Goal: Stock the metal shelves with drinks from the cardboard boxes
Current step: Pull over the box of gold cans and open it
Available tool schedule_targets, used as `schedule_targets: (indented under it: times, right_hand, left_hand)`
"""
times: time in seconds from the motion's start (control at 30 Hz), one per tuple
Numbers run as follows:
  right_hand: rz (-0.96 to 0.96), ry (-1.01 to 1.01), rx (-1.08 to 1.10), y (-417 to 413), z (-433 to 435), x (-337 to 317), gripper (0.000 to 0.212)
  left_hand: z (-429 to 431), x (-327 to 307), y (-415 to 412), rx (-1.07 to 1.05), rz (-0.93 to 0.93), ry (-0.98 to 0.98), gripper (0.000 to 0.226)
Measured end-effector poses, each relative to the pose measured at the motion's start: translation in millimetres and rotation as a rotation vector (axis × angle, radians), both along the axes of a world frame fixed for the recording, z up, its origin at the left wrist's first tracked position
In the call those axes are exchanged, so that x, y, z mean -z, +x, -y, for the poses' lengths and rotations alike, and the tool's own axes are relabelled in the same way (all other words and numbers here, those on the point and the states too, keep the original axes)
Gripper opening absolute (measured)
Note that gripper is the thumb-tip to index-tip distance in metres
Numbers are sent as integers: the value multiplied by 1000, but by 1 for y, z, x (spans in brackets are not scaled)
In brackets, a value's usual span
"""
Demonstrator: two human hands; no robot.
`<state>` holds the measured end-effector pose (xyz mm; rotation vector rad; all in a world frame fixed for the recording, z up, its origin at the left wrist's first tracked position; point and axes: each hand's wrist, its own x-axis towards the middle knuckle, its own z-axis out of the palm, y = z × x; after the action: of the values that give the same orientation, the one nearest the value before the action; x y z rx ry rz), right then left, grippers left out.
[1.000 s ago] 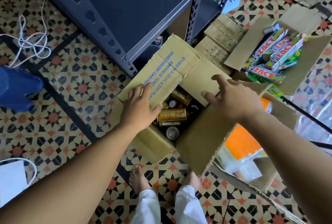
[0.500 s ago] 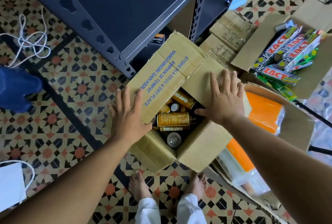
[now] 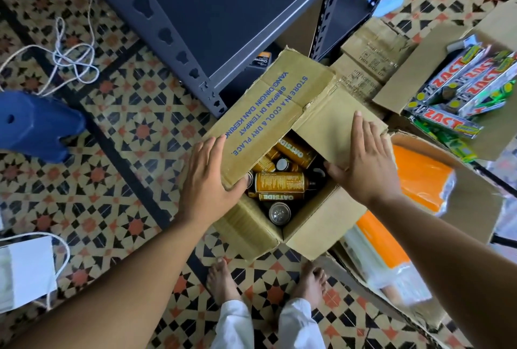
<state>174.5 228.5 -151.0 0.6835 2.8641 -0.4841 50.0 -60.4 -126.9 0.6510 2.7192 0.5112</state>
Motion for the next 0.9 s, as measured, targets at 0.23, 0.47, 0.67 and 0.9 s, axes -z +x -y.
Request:
schedule_targets:
  times: [0.23, 0.47, 0.67, 0.9]
  right_hand:
    - [-140, -15, -7, 15, 6, -19, 82]
    - [-434, 182, -67, 15, 3, -19, 48]
    - [-510, 196, 32, -1, -16, -34, 40]
    - [-341, 161, 95, -18, -39, -62, 39]
  left_hand:
    - [-6, -20, -5, -286, 68, 167, 73]
    - [-13, -28, -22, -647, 61, 396, 75]
    - [-12, -16, -18, -714, 122, 347, 68]
    - [-16, 4, -10, -725, 163, 265, 79]
